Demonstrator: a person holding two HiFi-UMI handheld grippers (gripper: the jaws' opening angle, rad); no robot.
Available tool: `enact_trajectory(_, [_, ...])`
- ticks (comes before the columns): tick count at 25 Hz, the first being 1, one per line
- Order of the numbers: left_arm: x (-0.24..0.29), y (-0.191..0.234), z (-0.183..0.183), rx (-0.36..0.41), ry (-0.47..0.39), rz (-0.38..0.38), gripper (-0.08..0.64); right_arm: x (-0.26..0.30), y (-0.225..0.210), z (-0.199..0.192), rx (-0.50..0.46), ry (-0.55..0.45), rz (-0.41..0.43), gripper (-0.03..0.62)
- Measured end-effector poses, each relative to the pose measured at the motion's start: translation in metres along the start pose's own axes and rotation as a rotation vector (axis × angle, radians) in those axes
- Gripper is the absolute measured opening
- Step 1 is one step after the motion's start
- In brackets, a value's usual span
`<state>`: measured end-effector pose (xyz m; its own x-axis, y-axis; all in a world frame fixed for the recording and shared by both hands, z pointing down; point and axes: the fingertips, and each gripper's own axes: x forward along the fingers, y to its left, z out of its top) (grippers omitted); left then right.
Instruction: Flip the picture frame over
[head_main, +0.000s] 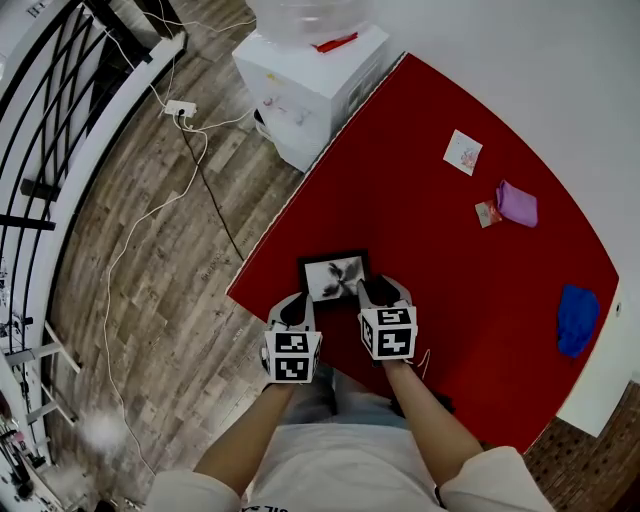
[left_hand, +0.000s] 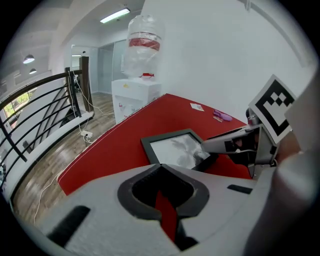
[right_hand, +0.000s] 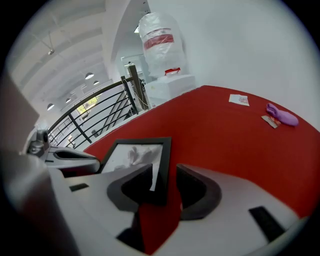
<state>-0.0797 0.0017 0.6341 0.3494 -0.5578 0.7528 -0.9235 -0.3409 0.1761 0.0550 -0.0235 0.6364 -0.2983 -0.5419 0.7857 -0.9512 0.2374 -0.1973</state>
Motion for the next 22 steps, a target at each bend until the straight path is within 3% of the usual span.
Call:
enact_trajectory(4, [-0.001,0.0,0.001,-0.003,-0.01,-0.004,0.003,0.005,0.001,-0.003,0.046,0.029,0.043,0.127])
enact_trajectory(9, [0.0,0.0,0.0,0.005,-0.016,-0.005,0.003,0.005,0.0,-0.002,0.086,0.049,0.078,0.072])
enact_trajectory(22, [0.0,-0.007,0.001,0.004,-0.007,-0.033,0.003,-0.021,0.004,0.024,-0.07,-0.031,-0.049,0.066])
